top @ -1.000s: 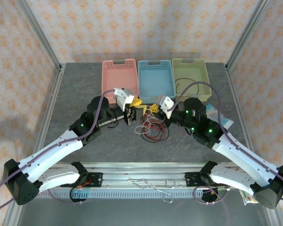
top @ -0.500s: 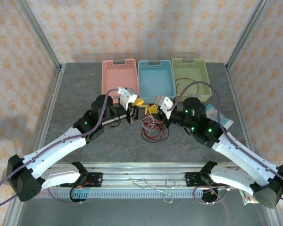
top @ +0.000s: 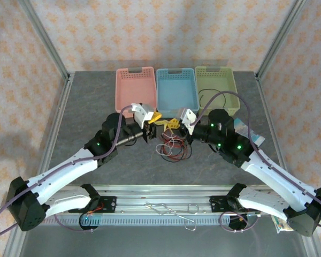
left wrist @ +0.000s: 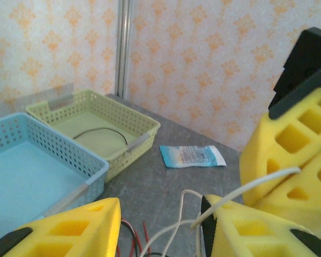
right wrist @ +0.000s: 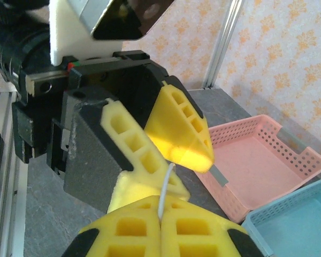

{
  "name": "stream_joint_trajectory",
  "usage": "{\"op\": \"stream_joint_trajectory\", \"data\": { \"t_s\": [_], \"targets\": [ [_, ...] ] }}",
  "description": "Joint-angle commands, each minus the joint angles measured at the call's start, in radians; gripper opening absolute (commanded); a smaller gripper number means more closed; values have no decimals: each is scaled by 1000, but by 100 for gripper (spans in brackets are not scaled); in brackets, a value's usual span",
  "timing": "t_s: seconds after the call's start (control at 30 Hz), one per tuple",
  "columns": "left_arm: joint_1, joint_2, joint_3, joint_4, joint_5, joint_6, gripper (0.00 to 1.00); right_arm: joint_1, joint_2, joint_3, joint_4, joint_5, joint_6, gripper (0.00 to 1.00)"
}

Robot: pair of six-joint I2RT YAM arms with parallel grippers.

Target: Untangle the cables

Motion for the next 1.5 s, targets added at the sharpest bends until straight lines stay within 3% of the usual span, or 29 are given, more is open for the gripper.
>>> {"op": "stream_joint_trajectory", "data": {
  "t_s": [0.0,0.7,1.2,1.47],
  "targets": [
    [-4,-34,-50,228,16,36,45,2,1,40,10,-38,13,0],
    [-5,43,-38,282,12,42,45,2,7,48,19,-82,30,0],
    [-7,106,-7,418,-292,-40,49,21,-2,29,14,-186,40,0],
    [-6,86,-9,421,-485,-42,52,23,-27,5,-5,-148,26,0]
  ]
}}
